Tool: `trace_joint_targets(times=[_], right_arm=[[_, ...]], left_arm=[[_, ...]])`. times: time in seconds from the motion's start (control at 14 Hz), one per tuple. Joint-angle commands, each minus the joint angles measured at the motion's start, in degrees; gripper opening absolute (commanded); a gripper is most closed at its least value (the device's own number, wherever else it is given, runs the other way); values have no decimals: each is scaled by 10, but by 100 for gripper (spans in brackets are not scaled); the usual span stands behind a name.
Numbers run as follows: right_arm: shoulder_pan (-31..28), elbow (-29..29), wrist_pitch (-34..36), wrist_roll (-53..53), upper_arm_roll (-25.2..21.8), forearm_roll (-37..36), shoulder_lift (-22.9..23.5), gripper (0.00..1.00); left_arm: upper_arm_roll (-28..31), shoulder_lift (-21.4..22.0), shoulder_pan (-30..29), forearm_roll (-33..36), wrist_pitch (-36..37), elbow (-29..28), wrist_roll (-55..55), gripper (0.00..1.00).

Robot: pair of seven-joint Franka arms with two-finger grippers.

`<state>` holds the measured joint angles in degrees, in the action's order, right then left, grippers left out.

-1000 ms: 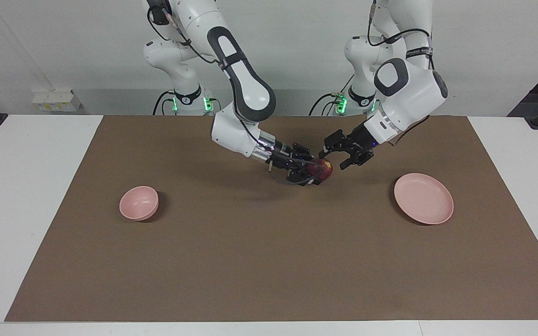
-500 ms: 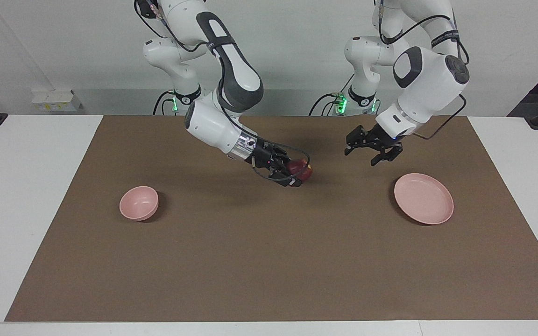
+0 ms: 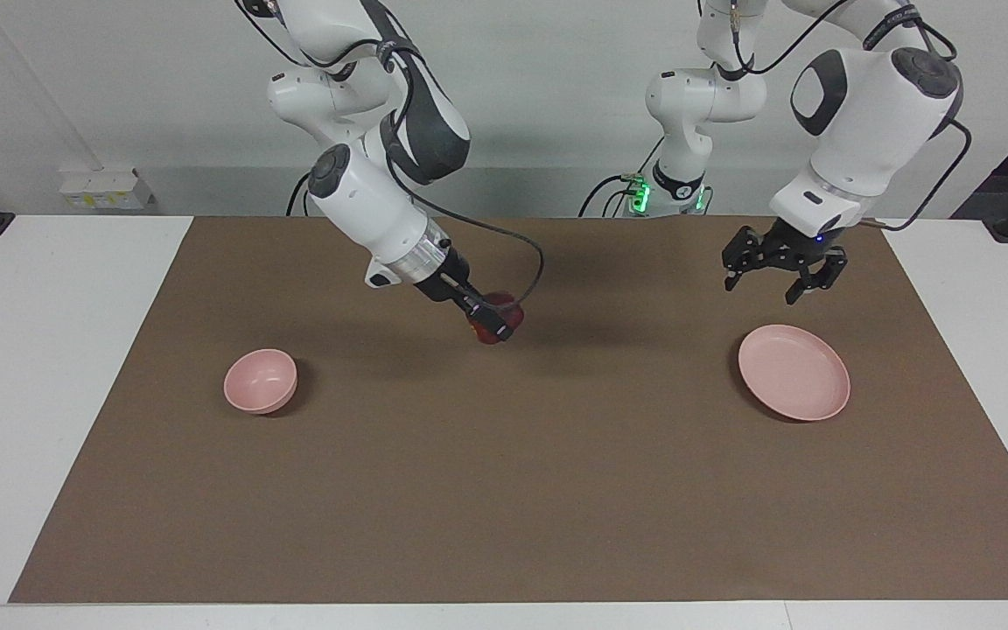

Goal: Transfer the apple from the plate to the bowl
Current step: 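Carry the apple with the right gripper while the left gripper withdraws, then lower the apple into the small pink cup and open the right gripper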

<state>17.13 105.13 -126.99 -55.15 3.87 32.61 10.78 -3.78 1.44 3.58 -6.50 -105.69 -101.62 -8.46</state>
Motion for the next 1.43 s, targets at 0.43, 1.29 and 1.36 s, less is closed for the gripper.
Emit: trace_joint_targets(times=[0.43, 1.29, 1.36], right_arm=[[-101, 3, 67, 204, 3, -202, -16, 0], [-270, 45, 4, 536, 3, -347, 6, 0], [-270, 53, 0, 535, 4, -349, 6, 0]], left_arm=[[-3, -8, -41, 46, 147, 137, -16, 100], [8, 1, -61, 44, 159, 131, -55, 100], [8, 1, -60, 44, 159, 131, -55, 100]])
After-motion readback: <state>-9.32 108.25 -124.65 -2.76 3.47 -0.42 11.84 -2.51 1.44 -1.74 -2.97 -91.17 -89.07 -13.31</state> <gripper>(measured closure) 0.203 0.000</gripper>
